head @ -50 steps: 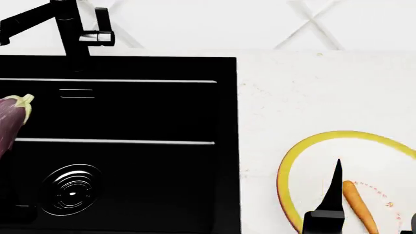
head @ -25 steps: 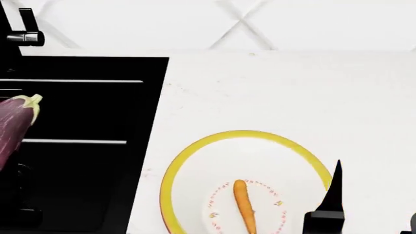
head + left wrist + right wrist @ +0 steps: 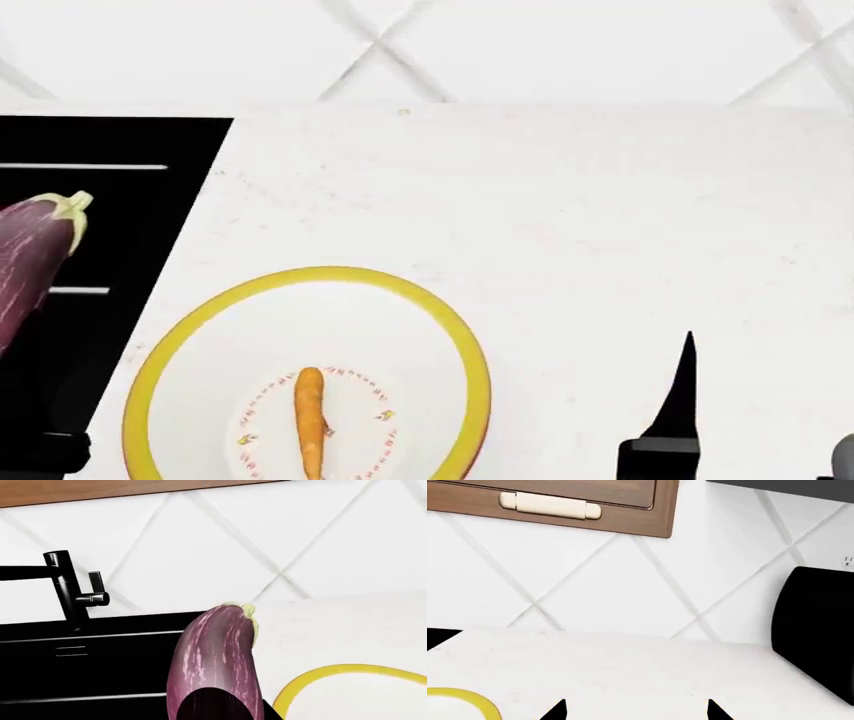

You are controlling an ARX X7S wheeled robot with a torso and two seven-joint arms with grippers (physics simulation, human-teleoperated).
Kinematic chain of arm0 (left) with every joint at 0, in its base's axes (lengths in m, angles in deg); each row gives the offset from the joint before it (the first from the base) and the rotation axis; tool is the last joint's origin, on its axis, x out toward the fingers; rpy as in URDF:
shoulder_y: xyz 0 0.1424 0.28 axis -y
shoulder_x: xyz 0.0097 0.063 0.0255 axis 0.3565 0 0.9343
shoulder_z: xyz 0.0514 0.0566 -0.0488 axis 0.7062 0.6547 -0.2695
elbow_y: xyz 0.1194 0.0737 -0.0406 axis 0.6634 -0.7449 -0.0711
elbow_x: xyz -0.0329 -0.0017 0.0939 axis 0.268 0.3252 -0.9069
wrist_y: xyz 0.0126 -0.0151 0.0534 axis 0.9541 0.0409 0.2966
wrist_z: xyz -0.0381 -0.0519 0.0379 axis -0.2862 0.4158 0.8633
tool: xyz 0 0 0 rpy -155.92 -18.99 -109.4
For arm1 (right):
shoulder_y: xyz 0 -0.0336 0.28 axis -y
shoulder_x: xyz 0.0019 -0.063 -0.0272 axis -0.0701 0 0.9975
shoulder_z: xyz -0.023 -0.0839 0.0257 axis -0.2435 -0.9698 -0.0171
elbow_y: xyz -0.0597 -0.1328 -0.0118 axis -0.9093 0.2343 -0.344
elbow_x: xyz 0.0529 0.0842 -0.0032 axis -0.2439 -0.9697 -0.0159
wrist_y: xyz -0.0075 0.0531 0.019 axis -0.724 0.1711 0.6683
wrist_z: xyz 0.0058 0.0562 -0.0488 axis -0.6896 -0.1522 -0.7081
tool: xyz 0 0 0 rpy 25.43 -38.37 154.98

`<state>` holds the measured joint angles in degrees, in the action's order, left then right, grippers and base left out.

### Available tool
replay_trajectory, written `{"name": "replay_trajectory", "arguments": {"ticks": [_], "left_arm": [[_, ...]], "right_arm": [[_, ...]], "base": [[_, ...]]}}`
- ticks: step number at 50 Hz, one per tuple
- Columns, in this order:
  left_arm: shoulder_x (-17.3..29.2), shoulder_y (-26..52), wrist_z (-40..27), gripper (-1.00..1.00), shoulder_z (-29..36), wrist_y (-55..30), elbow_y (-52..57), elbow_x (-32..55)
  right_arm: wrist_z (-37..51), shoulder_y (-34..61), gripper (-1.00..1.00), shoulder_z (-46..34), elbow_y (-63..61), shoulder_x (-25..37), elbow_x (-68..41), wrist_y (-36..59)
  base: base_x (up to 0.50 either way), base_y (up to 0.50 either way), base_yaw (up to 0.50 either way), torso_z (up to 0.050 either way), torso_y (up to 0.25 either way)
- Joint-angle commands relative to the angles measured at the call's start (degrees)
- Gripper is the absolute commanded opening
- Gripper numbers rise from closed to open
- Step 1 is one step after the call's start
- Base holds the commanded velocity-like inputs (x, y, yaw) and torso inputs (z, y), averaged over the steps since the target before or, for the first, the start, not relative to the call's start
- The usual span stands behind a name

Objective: There is a mixed pile of frozen fruits and vegetables on the counter. Locate all the frozen vegetables and place the items in a bowl on the counter. Take all the frozen fruits and defrost them in a running sink.

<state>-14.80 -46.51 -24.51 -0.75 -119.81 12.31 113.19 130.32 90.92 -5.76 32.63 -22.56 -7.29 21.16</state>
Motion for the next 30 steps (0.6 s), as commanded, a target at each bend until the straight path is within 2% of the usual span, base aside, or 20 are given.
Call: {"name": "replay_trajectory", "arguments": {"ticks": [1,6,11,15,23,27,30], "left_arm": [[-2.2,1.2,-1.4,-1.0,-3.6,-2.4,1.7,6.6],[-4.1,3.0,-5.4,-1.0,-3.5,-4.3,3.4,14.5],[-5.8,4.3,-7.3,-1.0,0.4,-5.2,3.9,15.1],[-5.8,7.2,-12.5,-1.0,-0.9,-5.2,1.4,24.1],[-5.7,11.5,-21.3,-1.0,3.3,-4.3,-1.0,35.9],[-6.2,12.9,-24.5,-1.0,6.0,-2.4,-2.1,41.3],[-6.8,13.0,-25.3,-1.0,7.5,-2.5,-1.7,41.4]], "right_arm": [[-1.7,0.4,1.0,-0.5,0.0,-1.1,2.8,-0.3],[-1.4,0.4,1.0,-0.6,-0.2,-1.0,2.5,-0.5],[-1.5,0.7,1.0,-1.3,0.1,-1.1,2.8,-0.5],[-1.6,0.3,1.0,-1.0,0.2,-0.9,2.7,-0.9],[-1.4,0.6,1.0,-1.7,0.6,-0.8,2.7,-0.8],[-1.7,0.1,1.0,-1.3,1.0,-0.7,3.0,-1.1],[-1.7,-0.1,1.0,-1.2,0.9,-0.6,3.0,-1.3]], "base": [[0.0,0.0,0.0,0.0,0.0],[0.0,0.0,0.0,0.0,0.0],[0.0,0.0,0.0,0.0,0.0],[0.0,0.0,0.0,0.0,0.0],[0.0,0.0,0.0,0.0,0.0],[0.0,0.0,0.0,0.0,0.0],[0.0,0.0,0.0,0.0,0.0]]}}
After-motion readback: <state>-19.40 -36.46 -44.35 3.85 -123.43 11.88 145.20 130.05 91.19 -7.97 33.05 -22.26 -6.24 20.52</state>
